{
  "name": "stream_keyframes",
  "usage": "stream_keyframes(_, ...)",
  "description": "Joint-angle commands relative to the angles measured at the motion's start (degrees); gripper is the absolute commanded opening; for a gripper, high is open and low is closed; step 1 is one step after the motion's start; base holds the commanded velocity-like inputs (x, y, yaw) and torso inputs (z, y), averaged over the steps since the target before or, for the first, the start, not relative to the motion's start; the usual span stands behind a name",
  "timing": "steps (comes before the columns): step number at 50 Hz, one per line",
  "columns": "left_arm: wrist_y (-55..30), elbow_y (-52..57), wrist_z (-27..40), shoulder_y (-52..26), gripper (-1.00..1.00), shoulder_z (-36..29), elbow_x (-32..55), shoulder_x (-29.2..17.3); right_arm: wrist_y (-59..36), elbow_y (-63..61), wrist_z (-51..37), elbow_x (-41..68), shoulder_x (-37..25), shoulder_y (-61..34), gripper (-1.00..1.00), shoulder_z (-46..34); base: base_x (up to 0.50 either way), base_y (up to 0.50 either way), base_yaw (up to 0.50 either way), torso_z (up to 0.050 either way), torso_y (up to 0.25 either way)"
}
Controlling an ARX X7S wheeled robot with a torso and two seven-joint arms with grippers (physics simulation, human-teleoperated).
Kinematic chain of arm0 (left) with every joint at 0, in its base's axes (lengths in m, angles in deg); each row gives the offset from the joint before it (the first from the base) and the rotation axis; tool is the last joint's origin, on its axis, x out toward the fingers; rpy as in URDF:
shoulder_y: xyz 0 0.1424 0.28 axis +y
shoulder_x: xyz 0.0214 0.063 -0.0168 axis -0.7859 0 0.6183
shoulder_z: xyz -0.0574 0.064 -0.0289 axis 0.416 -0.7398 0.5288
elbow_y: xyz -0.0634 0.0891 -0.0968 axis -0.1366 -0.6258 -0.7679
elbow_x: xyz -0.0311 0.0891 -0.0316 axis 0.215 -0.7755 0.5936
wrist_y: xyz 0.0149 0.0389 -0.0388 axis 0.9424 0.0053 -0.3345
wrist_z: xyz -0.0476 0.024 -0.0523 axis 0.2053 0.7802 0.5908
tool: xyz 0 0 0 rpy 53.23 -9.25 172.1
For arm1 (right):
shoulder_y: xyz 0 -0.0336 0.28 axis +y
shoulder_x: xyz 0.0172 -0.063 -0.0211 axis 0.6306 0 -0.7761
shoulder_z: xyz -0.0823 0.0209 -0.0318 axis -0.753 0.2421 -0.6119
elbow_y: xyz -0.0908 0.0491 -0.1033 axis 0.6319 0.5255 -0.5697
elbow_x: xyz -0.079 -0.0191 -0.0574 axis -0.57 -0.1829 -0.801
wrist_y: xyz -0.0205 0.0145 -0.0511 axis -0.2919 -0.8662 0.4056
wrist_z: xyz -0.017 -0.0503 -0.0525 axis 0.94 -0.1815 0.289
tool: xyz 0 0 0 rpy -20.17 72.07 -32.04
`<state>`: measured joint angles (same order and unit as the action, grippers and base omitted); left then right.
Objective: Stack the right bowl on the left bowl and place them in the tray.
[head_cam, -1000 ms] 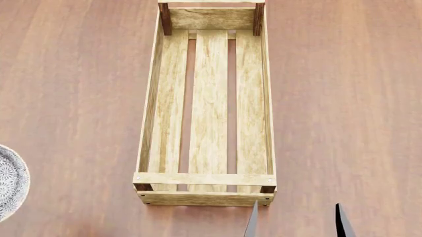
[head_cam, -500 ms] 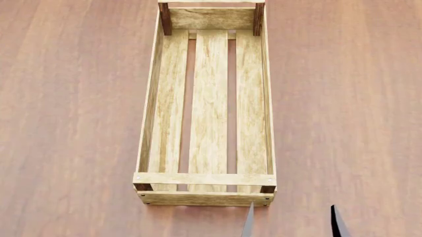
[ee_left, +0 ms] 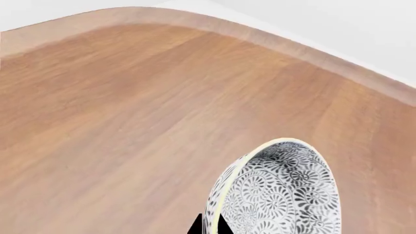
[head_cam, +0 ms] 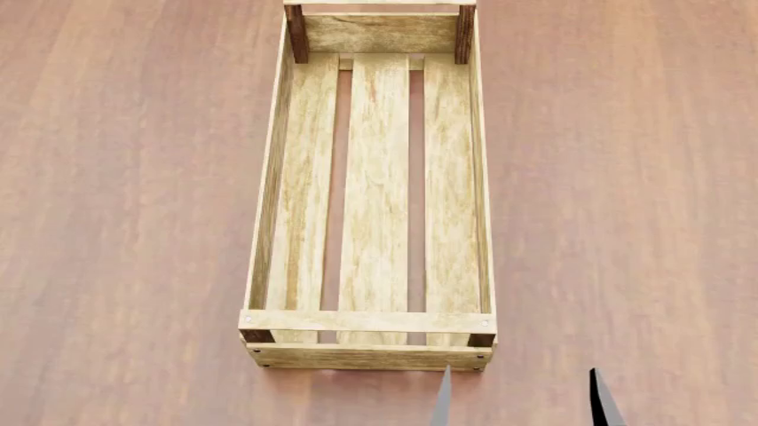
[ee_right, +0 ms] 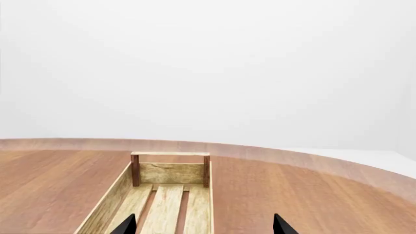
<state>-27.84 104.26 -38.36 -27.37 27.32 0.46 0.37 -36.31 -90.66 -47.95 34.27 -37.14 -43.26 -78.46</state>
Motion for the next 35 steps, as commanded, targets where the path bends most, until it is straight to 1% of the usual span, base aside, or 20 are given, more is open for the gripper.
stream_keyframes(1,1.4,-2.1,0.6,-4.6,-1.00,-2.7,3.1,2.1,-0.1,0.2,1.2,-1.1,0.9,-0.2,1.00,1.1,0.00,0.00,0.00,0.000,0.000)
stream_keyframes(9,2.1,-3.9,2.4,-6.5,-1.00,-3.4,5.3,3.2,0.4,0.9,1.2,-1.1,0.8,-0.2,1.00,0.9,0.00,0.00,0.00,0.000,0.000)
stream_keyframes(24,2.9,-5.5,4.3,-6.1,-1.00,-1.9,7.0,5.5,0.8,1.6,1.0,-0.8,0.7,-0.3,1.00,0.7,0.00,0.00,0.00,0.000,0.000)
stream_keyframes(32,3.7,-6.5,4.9,-8.0,-1.00,-4.0,7.4,7.2,0.9,1.7,0.9,-0.7,0.6,-0.2,1.00,0.6,0.00,0.00,0.00,0.000,0.000)
stream_keyframes(35,4.1,-6.9,6.5,-7.7,-1.00,-3.4,7.0,7.7,1.1,1.9,0.9,-0.7,0.5,-0.1,1.00,0.6,0.00,0.00,0.00,0.000,0.000)
